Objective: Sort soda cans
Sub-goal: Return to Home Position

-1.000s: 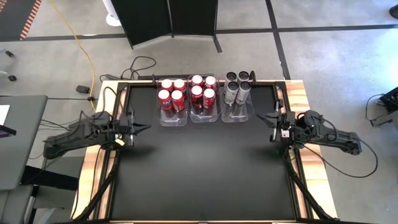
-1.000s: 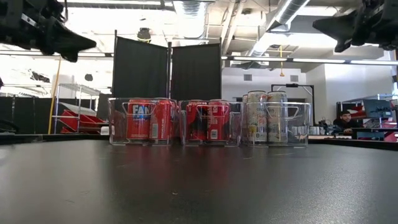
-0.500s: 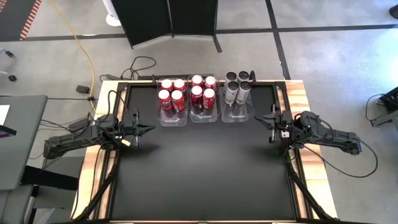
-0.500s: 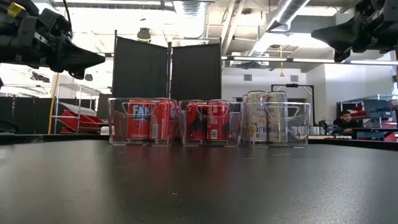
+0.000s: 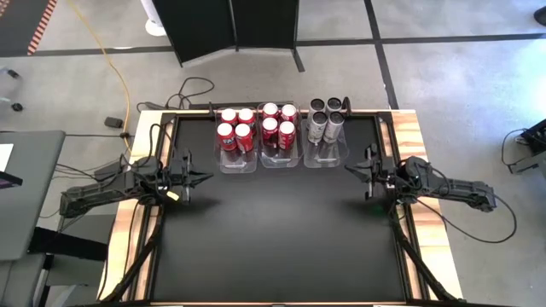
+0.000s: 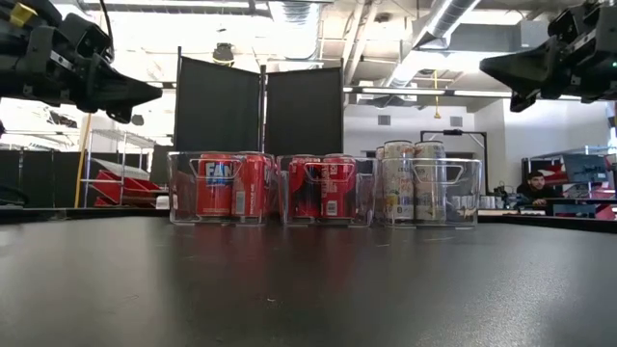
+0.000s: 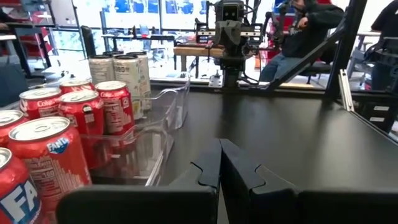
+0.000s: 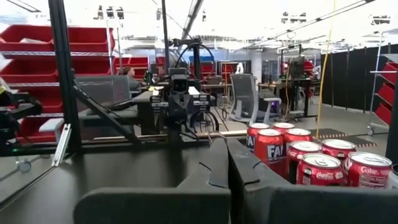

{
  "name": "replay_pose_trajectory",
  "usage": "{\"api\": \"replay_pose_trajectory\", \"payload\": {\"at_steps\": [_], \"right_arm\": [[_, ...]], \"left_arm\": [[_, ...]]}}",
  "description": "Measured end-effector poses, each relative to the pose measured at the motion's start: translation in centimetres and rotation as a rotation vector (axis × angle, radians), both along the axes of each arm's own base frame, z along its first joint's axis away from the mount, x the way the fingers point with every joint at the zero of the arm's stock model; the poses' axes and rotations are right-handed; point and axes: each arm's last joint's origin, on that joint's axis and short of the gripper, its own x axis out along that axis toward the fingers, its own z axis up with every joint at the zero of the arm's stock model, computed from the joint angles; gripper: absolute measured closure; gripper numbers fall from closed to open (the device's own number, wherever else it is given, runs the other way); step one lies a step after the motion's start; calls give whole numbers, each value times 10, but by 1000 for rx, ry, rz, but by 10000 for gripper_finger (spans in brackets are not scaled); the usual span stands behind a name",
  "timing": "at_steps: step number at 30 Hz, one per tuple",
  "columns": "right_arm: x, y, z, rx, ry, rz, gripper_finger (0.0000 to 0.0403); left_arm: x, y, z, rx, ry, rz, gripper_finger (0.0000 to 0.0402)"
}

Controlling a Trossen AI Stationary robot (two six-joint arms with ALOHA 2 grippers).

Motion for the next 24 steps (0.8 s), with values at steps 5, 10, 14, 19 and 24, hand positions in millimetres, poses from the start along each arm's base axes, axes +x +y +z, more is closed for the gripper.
{"api": "replay_pose_trajectory", "payload": {"at_steps": [5, 10, 14, 19, 24], "right_arm": [[0, 0, 0, -38, 2, -7, 400], [-1, 0, 3, -91, -24, -18, 400], [0, 2, 1, -101, -4, 43, 400], [1, 2, -3, -94, 41, 72, 400], [1, 2, -7, -82, 84, 68, 400]], "left_arm": [[1, -1, -2, -5, -17, -17, 401], [4, -2, -4, -18, -96, -40, 401], [6, -6, -6, -79, -94, -78, 401], [9, -7, -9, -52, -54, -50, 401], [10, -6, -10, -102, -47, -34, 401]]}}
